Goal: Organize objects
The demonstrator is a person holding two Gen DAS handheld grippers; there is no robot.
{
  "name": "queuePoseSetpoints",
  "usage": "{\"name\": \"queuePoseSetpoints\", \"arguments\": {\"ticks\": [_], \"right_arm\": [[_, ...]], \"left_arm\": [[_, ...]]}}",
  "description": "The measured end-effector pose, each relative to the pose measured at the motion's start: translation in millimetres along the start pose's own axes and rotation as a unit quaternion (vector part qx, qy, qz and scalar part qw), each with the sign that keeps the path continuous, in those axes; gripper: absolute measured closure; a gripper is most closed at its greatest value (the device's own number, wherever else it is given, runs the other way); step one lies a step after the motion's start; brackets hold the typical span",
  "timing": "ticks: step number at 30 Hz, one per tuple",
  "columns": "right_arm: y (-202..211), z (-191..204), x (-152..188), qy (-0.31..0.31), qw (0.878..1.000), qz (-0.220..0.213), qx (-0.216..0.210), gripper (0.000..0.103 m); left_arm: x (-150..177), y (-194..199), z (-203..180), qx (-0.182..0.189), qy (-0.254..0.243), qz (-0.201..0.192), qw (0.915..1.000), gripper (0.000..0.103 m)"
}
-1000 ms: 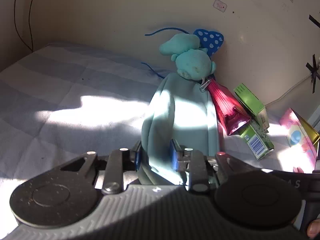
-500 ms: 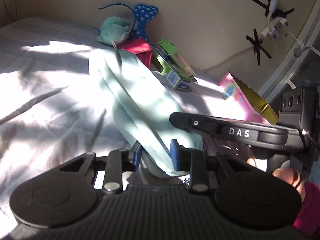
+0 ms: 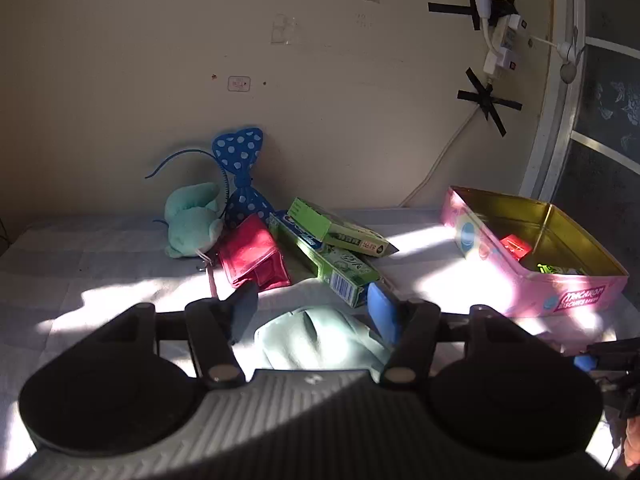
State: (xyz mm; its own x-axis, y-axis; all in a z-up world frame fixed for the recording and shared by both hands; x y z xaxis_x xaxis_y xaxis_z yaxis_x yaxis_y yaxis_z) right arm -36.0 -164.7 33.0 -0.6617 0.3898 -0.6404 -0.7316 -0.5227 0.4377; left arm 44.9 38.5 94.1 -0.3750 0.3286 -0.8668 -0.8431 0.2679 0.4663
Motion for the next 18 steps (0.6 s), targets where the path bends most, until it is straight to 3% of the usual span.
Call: {"name": "queuePoseSetpoints", "arguments": {"ticks": [4,6,7,9,11,12,15,18], "right_arm": [[-23.0,24.9,35.4,0.069,0.994,0.086,-0.013,0.041],[-33.9,37.1,50.6,0.119,0.987,0.110,0.001,0.024],[-39.9,41.9,58.3,0.147,0.982,0.114,0.017,0.022],[-51.5,45.7,70.0,0.196,0.974,0.107,0.048,0.022],[-60.6,41.8,67.4,0.189,0.976,0.100,0.050,0.027],[-62.0,38.6,62.8,0.182,0.978,0.091,0.048,0.037],[-58.2,27.5,46.8,0.164,0.982,0.085,0.036,0.040],[-44.0,13.0,33.1,0.184,0.979,0.032,0.087,0.039]], "left_arm": [[-0.2,-50.2,-4.1,-0.019,-0.071,0.033,0.9967,0.030],[8.3,-73.4,-0.6,0.000,-0.076,0.062,0.9952,0.030],[14.1,-81.3,1.2,0.011,-0.069,0.075,0.9947,0.031],[24.5,-89.6,1.2,0.034,-0.050,0.089,0.9942,0.038],[30.1,-86.1,0.1,0.035,-0.044,0.082,0.9951,0.041],[30.5,-82.4,0.0,0.034,-0.045,0.080,0.9951,0.047],[35.3,-67.9,11.9,0.016,-0.006,0.101,0.9947,0.052],[47.9,-44.8,17.4,0.007,0.024,0.112,0.9934,0.054]]}}
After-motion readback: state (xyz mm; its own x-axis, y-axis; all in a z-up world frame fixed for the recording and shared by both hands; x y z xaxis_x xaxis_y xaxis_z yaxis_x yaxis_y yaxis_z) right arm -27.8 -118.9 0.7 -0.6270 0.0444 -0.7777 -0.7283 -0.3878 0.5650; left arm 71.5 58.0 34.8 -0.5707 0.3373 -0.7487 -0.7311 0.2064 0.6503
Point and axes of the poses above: each gripper's, at about its wrist camera, not at the fingertips, and y roughly against the way its jaws point, z to its left, x to its underside, the point moved 3 cm from there along -y, roughly the way its jaws point, and after that the axes turned 15 degrees about -y, right-handed, at the moved point
